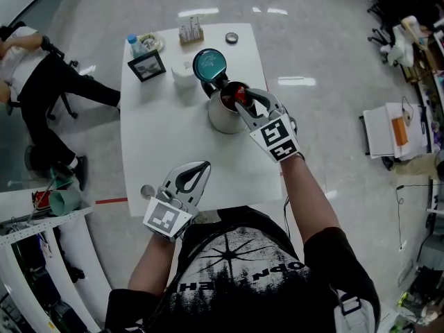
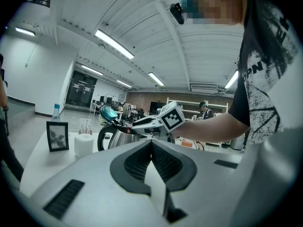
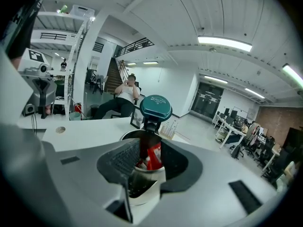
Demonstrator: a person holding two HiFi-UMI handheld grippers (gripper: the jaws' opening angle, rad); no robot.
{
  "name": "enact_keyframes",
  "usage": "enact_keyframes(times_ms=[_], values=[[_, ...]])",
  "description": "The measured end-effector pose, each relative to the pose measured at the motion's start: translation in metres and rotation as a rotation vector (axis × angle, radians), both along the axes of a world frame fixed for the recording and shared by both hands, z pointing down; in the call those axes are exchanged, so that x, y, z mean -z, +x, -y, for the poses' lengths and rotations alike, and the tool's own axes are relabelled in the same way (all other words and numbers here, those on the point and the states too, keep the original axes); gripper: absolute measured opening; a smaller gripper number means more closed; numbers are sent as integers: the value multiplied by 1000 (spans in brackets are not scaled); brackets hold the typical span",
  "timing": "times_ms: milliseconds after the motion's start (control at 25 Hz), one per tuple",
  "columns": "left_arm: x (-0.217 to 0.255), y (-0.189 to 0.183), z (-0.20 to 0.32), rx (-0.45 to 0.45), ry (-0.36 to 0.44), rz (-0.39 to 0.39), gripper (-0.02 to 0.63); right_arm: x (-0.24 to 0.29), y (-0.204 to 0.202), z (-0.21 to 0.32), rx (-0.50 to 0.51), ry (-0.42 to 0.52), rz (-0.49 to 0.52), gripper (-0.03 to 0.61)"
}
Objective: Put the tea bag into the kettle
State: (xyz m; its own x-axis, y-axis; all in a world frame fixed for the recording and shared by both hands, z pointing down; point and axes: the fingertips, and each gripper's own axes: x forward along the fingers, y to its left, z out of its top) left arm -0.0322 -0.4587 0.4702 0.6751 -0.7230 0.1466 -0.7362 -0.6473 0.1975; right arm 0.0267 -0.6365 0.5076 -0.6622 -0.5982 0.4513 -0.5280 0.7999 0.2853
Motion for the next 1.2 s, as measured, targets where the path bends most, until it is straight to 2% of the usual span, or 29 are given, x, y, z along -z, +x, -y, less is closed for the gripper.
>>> enact_keyframes(times_ms=[360,520,760,1000,1200], values=[[2,-5,-3,0,17,8,8,2,3,1,-28,32,-23,130],[7,-10,-8,2,21,11,8,20,8,2,-73,92,10,130],[16,-22,-23,-7,60,29,8,37,10,-19,-111,131,56,128],[38,-47,-42,4,101,34,8,55,6,-57,-146,143,111,45],[47,-65,-67,-11,122,54,8,70,-2,-102,-163,168,154,12]])
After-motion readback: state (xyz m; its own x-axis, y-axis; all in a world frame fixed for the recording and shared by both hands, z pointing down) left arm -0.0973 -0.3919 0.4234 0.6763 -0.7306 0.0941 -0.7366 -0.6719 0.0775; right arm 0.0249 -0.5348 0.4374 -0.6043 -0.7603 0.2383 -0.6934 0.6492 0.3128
